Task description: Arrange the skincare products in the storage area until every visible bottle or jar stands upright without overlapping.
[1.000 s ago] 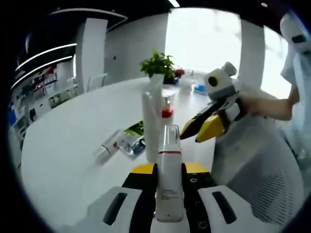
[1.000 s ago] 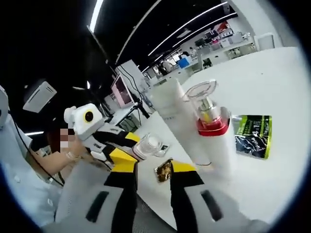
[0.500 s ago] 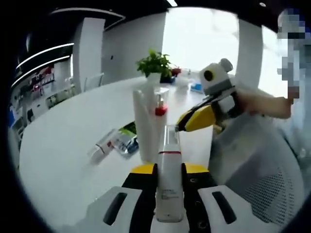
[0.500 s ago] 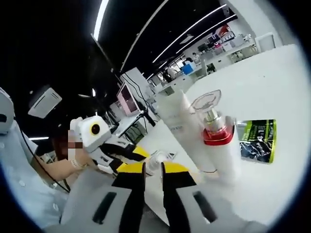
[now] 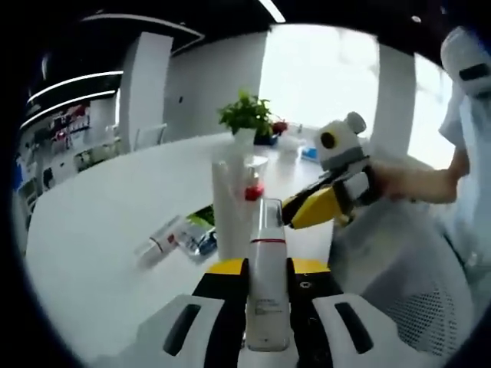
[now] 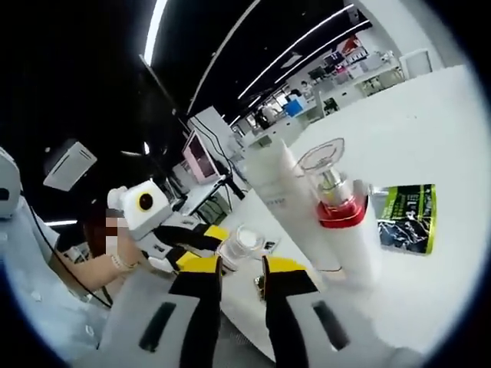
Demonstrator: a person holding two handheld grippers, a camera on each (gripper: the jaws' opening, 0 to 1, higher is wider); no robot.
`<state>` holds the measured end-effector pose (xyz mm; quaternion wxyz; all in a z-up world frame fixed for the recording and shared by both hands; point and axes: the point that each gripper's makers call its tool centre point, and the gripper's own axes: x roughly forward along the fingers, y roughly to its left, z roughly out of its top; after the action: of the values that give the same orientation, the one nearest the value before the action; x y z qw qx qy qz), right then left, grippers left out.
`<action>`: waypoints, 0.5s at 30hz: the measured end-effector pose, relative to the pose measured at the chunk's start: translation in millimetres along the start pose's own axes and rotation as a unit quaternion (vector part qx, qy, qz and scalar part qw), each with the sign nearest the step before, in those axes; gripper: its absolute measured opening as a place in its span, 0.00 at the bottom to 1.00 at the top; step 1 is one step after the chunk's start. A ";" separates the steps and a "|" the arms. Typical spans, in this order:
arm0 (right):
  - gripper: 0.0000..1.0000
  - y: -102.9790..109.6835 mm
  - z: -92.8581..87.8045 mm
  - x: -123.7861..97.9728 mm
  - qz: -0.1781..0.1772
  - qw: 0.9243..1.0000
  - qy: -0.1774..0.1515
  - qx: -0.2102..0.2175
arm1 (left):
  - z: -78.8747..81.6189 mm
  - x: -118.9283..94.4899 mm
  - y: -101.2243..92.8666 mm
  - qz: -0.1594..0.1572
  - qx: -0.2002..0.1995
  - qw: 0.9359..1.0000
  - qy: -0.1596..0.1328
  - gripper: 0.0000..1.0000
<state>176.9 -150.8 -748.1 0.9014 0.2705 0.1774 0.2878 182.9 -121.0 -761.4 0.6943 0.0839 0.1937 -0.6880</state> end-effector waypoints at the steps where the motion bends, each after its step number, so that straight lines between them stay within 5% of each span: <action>1: 0.23 5.9 6.4 0.1 0.013 1.000 -0.014 -0.015 | 5.7 0.4 -5.1 -0.014 -0.017 1.000 -0.019 0.16; 5: 0.25 21.4 21.5 -1.6 0.049 0.997 -0.057 -0.002 | 23.9 -4.3 -11.2 -0.044 -0.079 0.993 -0.073 0.16; 15: 0.23 48.1 43.0 -8.4 0.121 0.987 -0.109 0.001 | 43.9 -13.1 -33.9 -0.118 -0.115 0.980 -0.115 0.16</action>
<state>170.5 -139.4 -684.4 0.8735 0.3205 0.0443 0.3637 156.4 -127.1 -711.4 0.6311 -0.0993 0.1988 -0.7432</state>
